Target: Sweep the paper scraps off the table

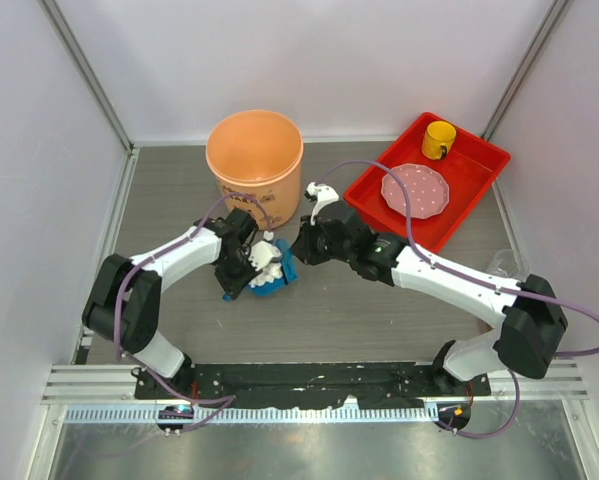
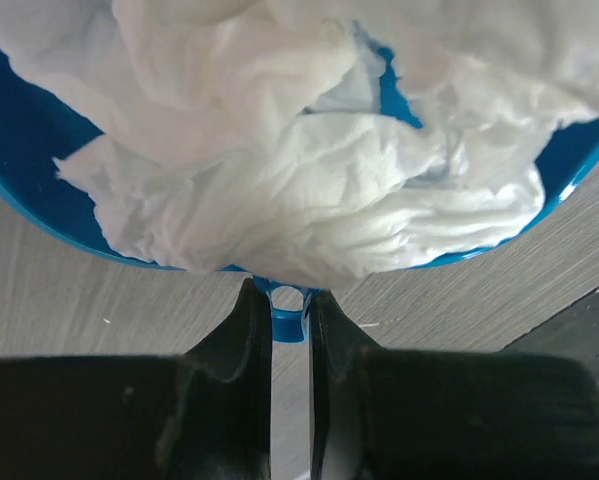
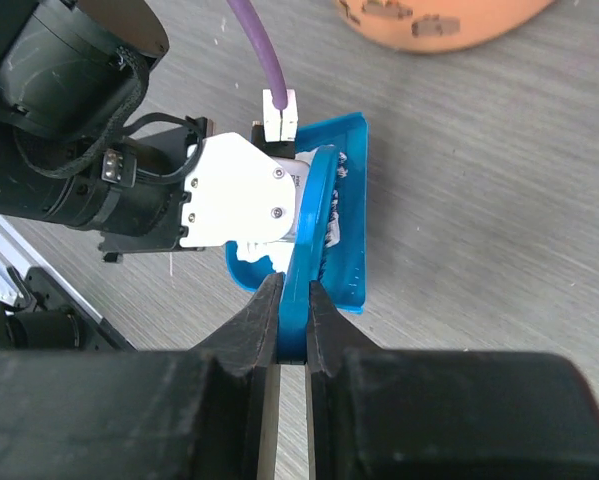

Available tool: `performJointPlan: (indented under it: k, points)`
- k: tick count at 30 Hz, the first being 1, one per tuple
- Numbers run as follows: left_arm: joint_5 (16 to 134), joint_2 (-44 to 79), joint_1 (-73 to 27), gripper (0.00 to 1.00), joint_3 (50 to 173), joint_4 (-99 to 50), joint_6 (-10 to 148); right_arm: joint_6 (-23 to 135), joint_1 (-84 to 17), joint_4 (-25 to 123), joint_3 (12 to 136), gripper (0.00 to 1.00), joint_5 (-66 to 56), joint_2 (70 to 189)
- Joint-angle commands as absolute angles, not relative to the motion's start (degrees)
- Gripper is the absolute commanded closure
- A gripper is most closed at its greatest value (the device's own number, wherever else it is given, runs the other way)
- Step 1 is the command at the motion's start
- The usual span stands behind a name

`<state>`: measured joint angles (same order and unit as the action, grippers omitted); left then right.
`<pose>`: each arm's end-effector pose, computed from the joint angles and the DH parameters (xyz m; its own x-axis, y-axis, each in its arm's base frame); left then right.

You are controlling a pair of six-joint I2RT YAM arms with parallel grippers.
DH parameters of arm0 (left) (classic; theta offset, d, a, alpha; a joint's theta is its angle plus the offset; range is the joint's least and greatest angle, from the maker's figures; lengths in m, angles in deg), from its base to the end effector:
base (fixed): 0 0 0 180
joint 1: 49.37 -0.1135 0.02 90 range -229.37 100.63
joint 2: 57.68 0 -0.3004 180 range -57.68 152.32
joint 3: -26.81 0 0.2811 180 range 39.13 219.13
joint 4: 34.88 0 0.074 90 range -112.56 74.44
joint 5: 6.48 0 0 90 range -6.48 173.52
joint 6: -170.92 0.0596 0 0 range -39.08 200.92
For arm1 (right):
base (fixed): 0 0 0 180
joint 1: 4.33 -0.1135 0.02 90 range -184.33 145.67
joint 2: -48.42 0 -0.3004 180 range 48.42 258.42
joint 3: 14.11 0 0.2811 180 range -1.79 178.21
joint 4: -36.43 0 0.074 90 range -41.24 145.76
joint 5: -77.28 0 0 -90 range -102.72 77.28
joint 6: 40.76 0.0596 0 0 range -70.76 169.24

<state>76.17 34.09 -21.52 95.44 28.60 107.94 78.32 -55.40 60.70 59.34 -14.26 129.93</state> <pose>0.2578 -0.1448 0.1704 -0.5728 0.8122 -0.1105 0.8197 0.5662 -0.0870 0.2318 0.2844 0.2998 -0.6647 -0.0497 -0.7455 -0.5038 0.7666 0.3981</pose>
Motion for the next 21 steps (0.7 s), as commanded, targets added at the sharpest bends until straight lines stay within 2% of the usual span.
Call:
performJointPlan:
  k: [1, 5, 10, 21]
  points:
    - [70.17, 29.69, -22.48, 1.0, 95.29, 23.23, 107.11, 75.96, -56.36, 62.46, 64.3, 0.99, -17.55, 124.98]
    - [68.76, 27.06, -22.48, 1.0, 94.68, 23.05, 107.11, 75.43, -56.36, 64.48, 66.06, 0.99, -17.9, 123.48]
    - [73.05, 24.5, -22.48, 1.0, 93.89, 22.61, 106.76, 73.85, -56.36, 66.86, 67.73, 0.99, -21.58, 120.15]
    - [76.05, 21.07, -22.57, 1.0, 98.98, 27.53, 104.12, 69.28, -56.36, 69.76, 70.19, 0.99, -28.79, 112.07]
